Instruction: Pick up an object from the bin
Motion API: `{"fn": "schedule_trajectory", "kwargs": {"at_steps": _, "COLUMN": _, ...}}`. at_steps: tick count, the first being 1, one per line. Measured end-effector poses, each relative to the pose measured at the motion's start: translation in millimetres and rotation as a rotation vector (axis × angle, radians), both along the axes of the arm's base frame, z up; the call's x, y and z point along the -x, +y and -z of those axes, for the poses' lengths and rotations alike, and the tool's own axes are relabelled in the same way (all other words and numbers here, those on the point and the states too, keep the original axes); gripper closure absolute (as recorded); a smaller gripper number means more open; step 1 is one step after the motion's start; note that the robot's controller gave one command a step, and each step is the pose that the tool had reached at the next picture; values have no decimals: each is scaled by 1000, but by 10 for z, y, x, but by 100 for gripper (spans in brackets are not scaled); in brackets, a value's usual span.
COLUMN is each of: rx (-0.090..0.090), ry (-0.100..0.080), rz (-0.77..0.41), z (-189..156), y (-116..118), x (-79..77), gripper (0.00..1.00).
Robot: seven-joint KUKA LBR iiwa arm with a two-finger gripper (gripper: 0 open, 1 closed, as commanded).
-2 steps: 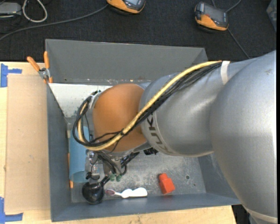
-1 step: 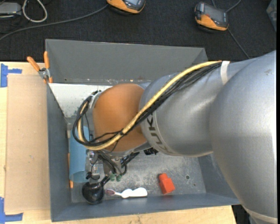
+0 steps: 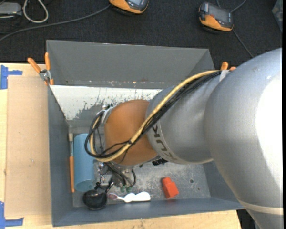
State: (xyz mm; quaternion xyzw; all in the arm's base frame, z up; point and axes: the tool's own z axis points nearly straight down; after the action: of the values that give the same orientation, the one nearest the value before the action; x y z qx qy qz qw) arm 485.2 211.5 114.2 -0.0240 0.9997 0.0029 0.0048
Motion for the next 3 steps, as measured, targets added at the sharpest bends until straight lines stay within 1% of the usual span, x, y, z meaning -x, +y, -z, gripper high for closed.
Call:
{"fn": "schedule_trajectory", "kwargs": {"at_steps": 1, "rx": 1, "ry": 6, "rz": 56, "z": -193, "y": -104, "x": 4, "gripper": 0}}
{"fn": "schedule_trajectory", "kwargs": {"at_steps": 2, "rx": 1, "ry": 7, "rz": 60, "z": -184, "y": -109, "x": 6, "gripper": 0}}
{"fn": "schedule_trajectory", "kwargs": {"at_steps": 3, "rx": 3, "ry": 9, "rz": -152, "z": -63, "y": -486, "x": 33, "gripper": 0}}
